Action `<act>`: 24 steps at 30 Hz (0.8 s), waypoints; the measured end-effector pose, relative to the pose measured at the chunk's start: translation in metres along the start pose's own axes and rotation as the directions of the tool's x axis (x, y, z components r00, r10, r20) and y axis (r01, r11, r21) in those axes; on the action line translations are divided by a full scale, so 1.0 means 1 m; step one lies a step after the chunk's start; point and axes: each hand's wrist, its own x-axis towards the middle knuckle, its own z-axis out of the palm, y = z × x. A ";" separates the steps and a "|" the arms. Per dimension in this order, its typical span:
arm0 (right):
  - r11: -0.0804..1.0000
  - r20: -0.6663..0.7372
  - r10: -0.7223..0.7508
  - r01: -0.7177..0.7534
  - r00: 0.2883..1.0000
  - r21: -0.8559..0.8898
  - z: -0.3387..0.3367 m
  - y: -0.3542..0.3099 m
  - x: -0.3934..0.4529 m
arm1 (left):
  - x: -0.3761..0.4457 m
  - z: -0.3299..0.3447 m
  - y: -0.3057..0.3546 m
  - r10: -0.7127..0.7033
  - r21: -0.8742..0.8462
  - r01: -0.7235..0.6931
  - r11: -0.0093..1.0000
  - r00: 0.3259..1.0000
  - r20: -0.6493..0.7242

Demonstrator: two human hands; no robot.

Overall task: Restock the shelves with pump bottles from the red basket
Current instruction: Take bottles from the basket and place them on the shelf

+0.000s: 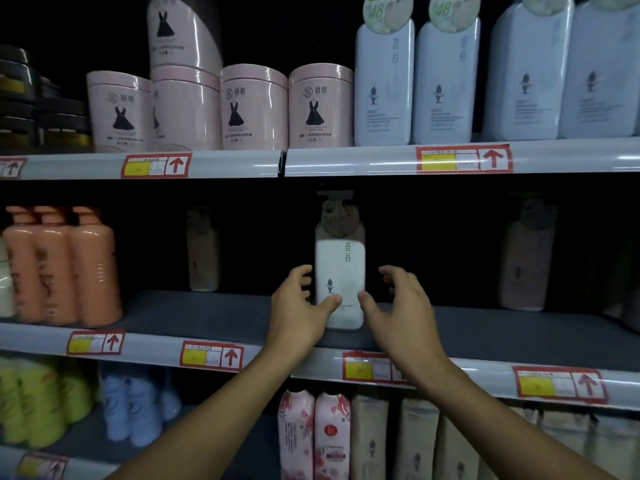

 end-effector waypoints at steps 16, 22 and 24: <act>0.961 0.446 0.201 -0.087 0.872 -0.262 -0.135 0.103 -0.259 | -0.283 0.057 -0.037 -0.184 -0.072 0.268 0.961 0.809 0.558; 0.878 0.525 0.455 -0.261 0.720 -0.402 -0.143 0.176 -0.337 | -0.356 0.083 -0.083 -0.312 0.061 0.393 0.917 0.615 0.724; 0.843 0.548 0.525 -0.311 0.651 -0.439 -0.137 0.200 -0.358 | -0.364 0.089 -0.093 -0.340 0.085 0.417 0.905 0.588 0.734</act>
